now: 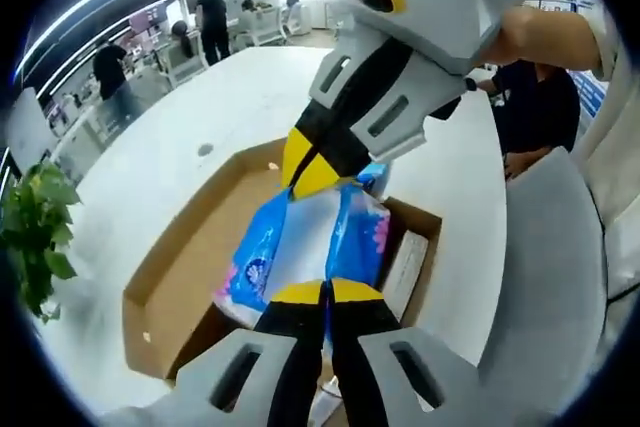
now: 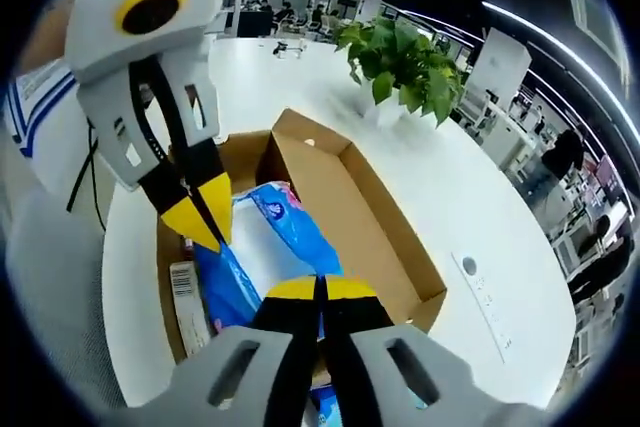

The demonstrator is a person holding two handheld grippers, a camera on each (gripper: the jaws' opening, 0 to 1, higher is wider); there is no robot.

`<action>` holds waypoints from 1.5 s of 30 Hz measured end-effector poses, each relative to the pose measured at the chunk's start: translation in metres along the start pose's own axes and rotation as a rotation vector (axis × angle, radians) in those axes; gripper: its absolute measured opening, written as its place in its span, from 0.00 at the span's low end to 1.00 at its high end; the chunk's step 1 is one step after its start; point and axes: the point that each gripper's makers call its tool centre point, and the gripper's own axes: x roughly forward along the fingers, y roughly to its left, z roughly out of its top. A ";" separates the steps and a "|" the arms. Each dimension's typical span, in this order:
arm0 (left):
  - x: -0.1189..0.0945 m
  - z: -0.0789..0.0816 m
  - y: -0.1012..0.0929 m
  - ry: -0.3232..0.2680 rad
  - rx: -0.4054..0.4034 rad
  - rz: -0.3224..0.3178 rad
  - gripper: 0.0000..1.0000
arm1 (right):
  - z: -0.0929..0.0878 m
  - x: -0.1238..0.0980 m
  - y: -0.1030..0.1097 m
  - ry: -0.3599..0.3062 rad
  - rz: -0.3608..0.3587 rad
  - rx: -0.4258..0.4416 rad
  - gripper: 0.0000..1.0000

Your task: Operate the shoe box by opening the lid, removing the specified soft item, and placing it in the target area until the item is outside and the box remains undamaged.

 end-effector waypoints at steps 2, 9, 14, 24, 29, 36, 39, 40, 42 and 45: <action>-0.005 0.009 -0.002 -0.017 -0.005 0.005 0.00 | 0.004 -0.007 -0.004 -0.013 -0.009 -0.003 0.00; -0.019 0.045 -0.009 -0.067 0.015 0.018 0.00 | 0.014 -0.033 -0.024 -0.045 -0.035 0.009 0.00; -0.026 0.071 -0.018 -0.112 0.028 0.015 0.00 | 0.016 -0.053 -0.037 -0.059 -0.063 0.019 0.00; -0.026 0.097 -0.054 -0.146 0.092 -0.011 0.00 | 0.000 -0.100 -0.043 -0.065 -0.116 0.040 0.00; -0.028 0.109 -0.073 -0.165 0.112 -0.026 0.00 | -0.014 -0.118 -0.039 -0.057 -0.138 0.052 0.00; -0.029 0.125 -0.101 -0.189 0.143 -0.041 0.00 | -0.030 -0.140 -0.034 -0.048 -0.164 0.062 0.00; -0.025 0.133 -0.112 -0.196 0.157 -0.052 0.00 | -0.036 -0.148 -0.036 -0.046 -0.175 0.067 0.00; -0.024 0.135 -0.114 -0.195 0.160 -0.054 0.00 | -0.039 -0.151 -0.037 -0.044 -0.180 0.070 0.00; -0.017 0.140 -0.118 -0.195 0.168 -0.056 0.00 | -0.046 -0.156 -0.039 -0.040 -0.188 0.076 0.00; -0.007 0.146 -0.124 -0.195 0.179 -0.066 0.00 | -0.058 -0.162 -0.043 -0.030 -0.201 0.086 0.00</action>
